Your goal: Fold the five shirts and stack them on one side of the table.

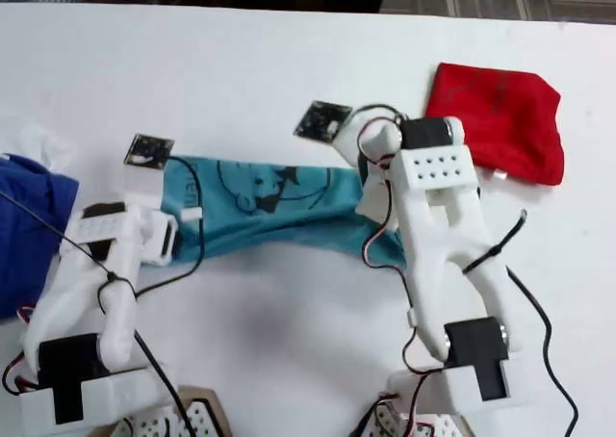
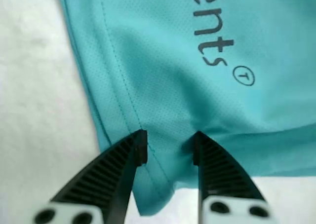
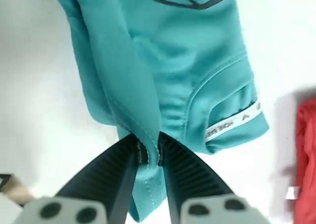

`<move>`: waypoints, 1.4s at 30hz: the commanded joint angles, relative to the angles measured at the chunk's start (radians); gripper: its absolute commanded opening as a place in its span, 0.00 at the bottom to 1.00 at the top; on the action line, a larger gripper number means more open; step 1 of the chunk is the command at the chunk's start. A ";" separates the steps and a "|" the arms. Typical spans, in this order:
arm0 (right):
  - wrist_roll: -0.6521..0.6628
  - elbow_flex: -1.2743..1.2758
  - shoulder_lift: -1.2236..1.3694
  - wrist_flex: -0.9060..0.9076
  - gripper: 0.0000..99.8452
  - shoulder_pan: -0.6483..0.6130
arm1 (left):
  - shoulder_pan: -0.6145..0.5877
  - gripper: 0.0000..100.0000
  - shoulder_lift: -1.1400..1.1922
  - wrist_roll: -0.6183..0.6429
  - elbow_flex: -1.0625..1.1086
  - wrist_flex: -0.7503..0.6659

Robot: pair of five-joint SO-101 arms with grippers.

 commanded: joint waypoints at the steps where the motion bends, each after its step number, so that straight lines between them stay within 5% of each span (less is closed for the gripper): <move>1: 0.006 -0.058 0.048 -0.071 0.02 -0.001 | 0.011 0.17 0.003 0.003 -0.002 -0.037; 10: 0.006 -0.196 0.294 -0.174 0.03 0.001 | 0.011 0.17 0.003 0.003 -0.002 -0.037; 17: -0.091 -0.370 0.392 -0.122 0.23 0.019 | 0.011 0.17 0.003 0.003 -0.002 -0.037; 23: -0.384 -0.500 0.387 -0.047 0.17 0.073 | 0.011 0.17 0.003 0.003 -0.002 -0.037; 26: -0.381 -0.516 0.386 0.081 0.01 0.045 | 0.011 0.17 0.003 0.003 -0.002 -0.037; 36: -0.365 -0.374 0.387 0.064 0.02 -0.142 | 0.011 0.17 0.003 0.003 -0.002 -0.037; 42: -0.542 -0.354 0.390 -0.084 0.02 -0.249 | 0.011 0.17 0.003 0.003 -0.002 -0.037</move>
